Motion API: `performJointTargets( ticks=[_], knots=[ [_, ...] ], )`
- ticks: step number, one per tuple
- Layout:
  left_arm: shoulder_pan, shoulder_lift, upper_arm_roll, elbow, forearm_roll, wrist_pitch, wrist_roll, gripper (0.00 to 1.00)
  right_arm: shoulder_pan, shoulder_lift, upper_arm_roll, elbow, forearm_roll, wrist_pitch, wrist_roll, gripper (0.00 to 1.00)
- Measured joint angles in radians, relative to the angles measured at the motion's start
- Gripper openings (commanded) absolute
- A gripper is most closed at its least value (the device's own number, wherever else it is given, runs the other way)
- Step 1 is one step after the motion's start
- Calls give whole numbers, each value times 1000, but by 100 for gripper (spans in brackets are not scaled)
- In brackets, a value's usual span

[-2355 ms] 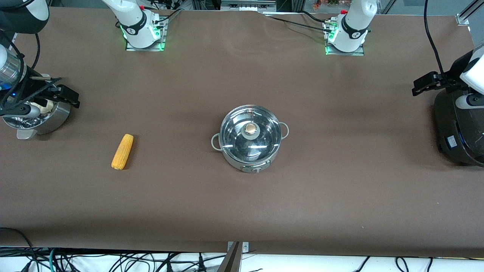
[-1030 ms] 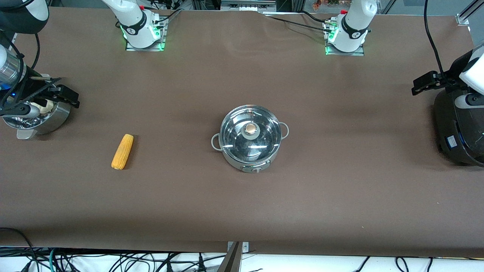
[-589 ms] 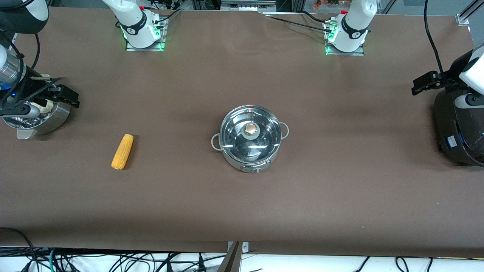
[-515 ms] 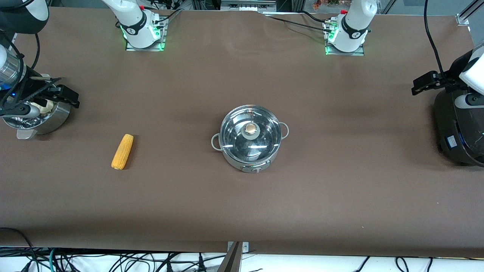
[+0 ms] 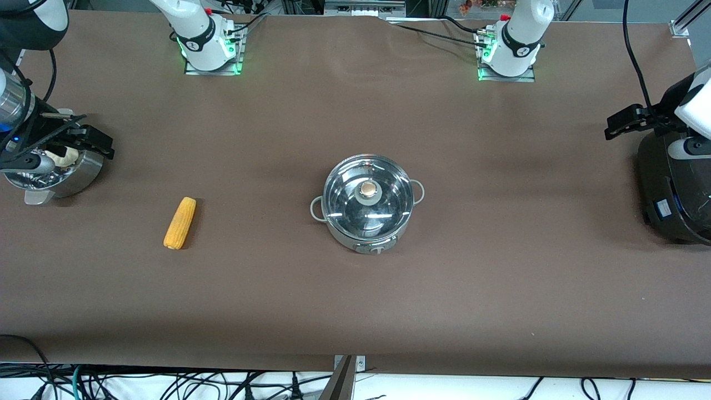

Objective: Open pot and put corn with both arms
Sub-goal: 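Reach the right gripper down to the yellow corn cob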

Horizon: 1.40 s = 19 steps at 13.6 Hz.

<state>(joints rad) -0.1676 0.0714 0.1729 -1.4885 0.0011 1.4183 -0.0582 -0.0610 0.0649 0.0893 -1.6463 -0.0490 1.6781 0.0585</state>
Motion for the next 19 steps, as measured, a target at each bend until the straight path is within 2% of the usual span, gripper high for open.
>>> performJointTargets(
  ticks=[2, 5, 13, 17, 19],
  knots=[
    [0, 0, 0, 0, 0, -2, 0, 100, 0, 26, 0, -1, 0, 1, -5, 100],
    [0, 0, 0, 0, 0, -2, 0, 100, -2, 114, -4, -2, 0, 25, -29, 100],
    [0, 1, -1, 1, 0, -2, 0, 100, -60, 335, -13, -3, 0, 276, -37, 100],
    [-1, 30, -4, -1, 0, -5, 7, 100, -52, 495, -6, -9, 0, 454, -20, 100],
    [-1, 37, -15, -1, 0, -5, 9, 100, -39, 538, -3, -18, 0, 498, 24, 100]
  ],
)
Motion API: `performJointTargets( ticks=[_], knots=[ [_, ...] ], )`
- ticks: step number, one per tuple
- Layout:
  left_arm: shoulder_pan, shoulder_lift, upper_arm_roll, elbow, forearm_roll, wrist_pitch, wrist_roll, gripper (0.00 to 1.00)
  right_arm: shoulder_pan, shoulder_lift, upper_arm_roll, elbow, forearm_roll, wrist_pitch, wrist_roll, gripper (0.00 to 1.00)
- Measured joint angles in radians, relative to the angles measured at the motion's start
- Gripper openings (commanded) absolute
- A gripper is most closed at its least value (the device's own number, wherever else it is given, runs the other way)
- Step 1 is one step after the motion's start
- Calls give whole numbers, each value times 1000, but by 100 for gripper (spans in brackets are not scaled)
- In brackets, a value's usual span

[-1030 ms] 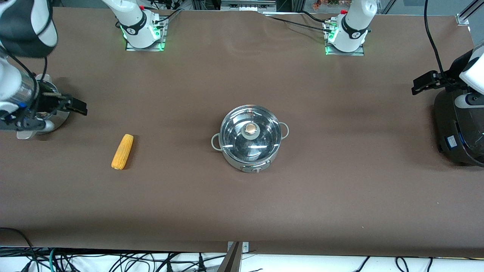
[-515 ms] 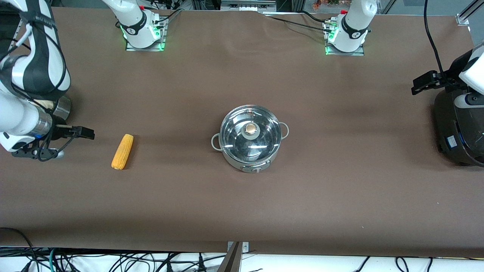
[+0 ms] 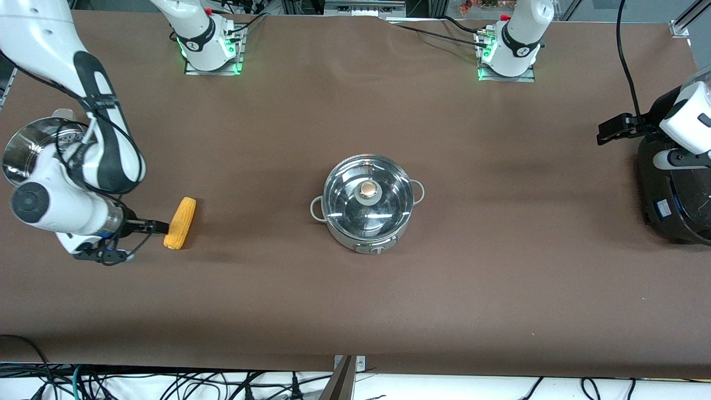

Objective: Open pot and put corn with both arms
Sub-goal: 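Reach the right gripper down to the yellow corn cob, then grasp the corn with the right gripper while the left gripper reaches the lid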

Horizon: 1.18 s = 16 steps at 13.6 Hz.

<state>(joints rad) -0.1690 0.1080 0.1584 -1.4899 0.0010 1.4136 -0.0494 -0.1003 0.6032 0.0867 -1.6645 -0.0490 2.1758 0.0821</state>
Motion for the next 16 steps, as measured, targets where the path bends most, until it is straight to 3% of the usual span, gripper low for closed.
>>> performJointTargets(
  ticks=[7, 12, 16],
  knots=[
    [-4, 14, -86, -4, -35, 4, -3, 100, 5, 0, 3, -57, 0, 46, 49, 100],
    [-24, 81, -231, -4, -113, 101, -283, 100, 10, -25, 7, -115, 0, 81, 49, 100],
    [-102, 166, -248, 40, -206, 184, -478, 100, 38, -41, 12, -137, -46, 87, 52, 100]
  ],
)
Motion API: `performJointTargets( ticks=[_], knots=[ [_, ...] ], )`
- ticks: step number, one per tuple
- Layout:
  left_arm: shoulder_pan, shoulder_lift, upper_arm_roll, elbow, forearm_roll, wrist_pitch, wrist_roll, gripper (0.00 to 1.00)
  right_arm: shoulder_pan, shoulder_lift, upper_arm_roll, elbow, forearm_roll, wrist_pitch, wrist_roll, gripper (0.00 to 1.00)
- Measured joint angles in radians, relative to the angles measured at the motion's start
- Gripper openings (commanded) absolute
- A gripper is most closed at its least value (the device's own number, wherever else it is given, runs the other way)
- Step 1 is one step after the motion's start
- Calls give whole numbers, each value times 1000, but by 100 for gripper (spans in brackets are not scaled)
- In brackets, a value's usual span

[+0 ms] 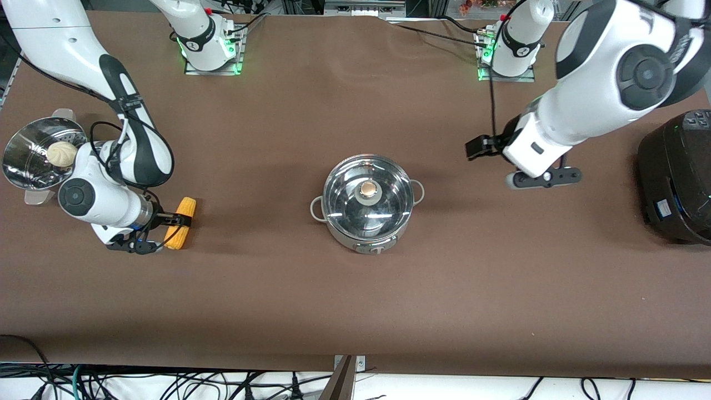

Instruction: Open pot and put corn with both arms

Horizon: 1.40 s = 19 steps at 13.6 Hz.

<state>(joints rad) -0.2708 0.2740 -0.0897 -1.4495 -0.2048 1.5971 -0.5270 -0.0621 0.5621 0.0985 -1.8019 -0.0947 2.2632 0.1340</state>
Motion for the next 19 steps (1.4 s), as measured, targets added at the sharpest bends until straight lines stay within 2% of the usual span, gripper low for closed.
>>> performJointTargets(
  ticks=[5, 10, 18, 19],
  knots=[
    [-146, 168, -3, 160, -2, 72, -275, 100, 3, -4, 0, -37, -8, 54, 1, 100],
    [-245, 293, 5, 219, -2, 182, -436, 100, 2, -4, -2, -78, -8, 115, 1, 100],
    [-336, 416, 34, 254, 21, 265, -500, 100, 0, 15, -7, -87, -8, 166, 1, 100],
    [-340, 425, 34, 254, 35, 267, -504, 100, 0, 19, -8, -87, -8, 169, 1, 91]
  ],
)
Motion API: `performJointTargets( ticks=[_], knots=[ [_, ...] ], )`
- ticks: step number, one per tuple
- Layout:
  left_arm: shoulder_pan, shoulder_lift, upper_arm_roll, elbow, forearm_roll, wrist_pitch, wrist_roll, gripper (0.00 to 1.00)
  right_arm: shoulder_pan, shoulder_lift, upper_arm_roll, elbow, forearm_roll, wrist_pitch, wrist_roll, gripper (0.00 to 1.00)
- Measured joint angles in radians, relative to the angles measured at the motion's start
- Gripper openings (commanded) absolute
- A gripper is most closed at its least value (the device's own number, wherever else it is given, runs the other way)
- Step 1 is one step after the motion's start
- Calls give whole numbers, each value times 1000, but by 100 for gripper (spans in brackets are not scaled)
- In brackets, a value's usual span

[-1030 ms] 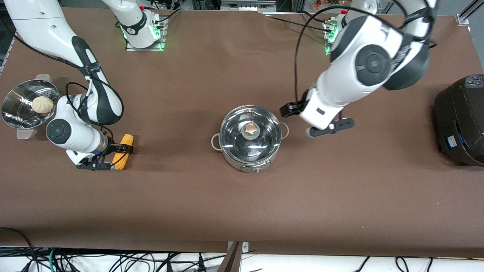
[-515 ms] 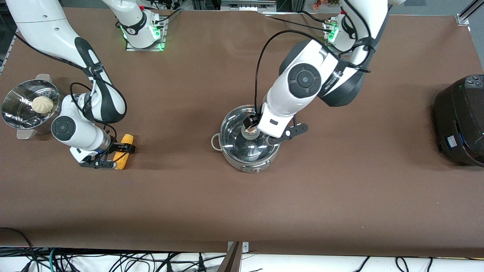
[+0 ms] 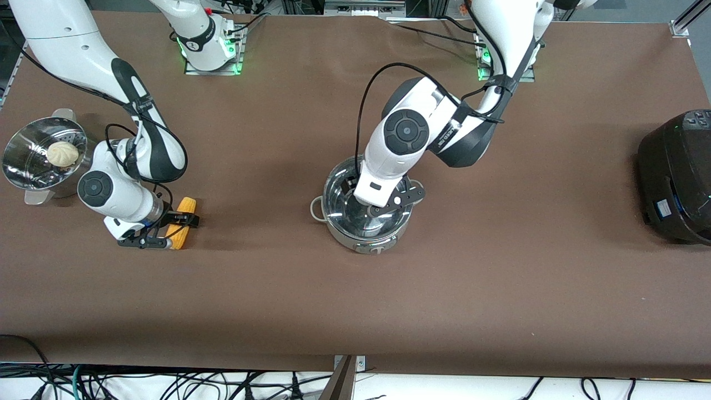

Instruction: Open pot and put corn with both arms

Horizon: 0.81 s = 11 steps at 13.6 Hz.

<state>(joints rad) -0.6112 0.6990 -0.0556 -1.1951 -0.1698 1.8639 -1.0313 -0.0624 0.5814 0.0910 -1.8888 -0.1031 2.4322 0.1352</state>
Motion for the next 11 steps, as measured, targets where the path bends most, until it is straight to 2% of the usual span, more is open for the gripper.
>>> performJointTargets(
  ticks=[1, 2, 3, 4, 5, 6, 7, 9, 10, 11],
  knots=[
    [-2, 8, 0, 0, 17, 1, -3, 100, 0, 3, 0, 0, 0, 2, 0, 62],
    [-4, 16, 0, 0, 26, 1, -4, 99, 0, 3, 0, 0, 0, 4, 0, 41],
    [-6, 23, 0, 0, 31, 1, -4, 88, 0, 3, 0, 0, 0, 4, 0, 31],
    [-9, 28, 0, 0, 32, 2, -4, 70, 0, 3, 0, 0, 0, 4, 0, 22],
    [-11, 31, 0, 0, 32, 5, -4, 57, 0, 3, 0, 0, 0, 3, 0, 13],
    [-13, 32, 0, 0, 32, 8, -4, 49, 0, 3, 0, 0, -1, 1, 0, 3],
    [-13, 32, 0, 2, 32, 10, -4, 49, 0, 3, 0, 0, -1, -3, -2, 0],
    [-15, 32, 0, 7, 32, 18, -4, 49, 0, -1, 0, 1, -1, -13, -14, 0],
    [-16, 32, 0, 8, 32, 18, -4, 39, 0, -1, 0, 1, -1, -17, -21, 0],
    [-16, 33, 0, 8, 32, 18, -4, 36, 0, -3, 0, 3, -1, -22, -24, 0]
  ],
)
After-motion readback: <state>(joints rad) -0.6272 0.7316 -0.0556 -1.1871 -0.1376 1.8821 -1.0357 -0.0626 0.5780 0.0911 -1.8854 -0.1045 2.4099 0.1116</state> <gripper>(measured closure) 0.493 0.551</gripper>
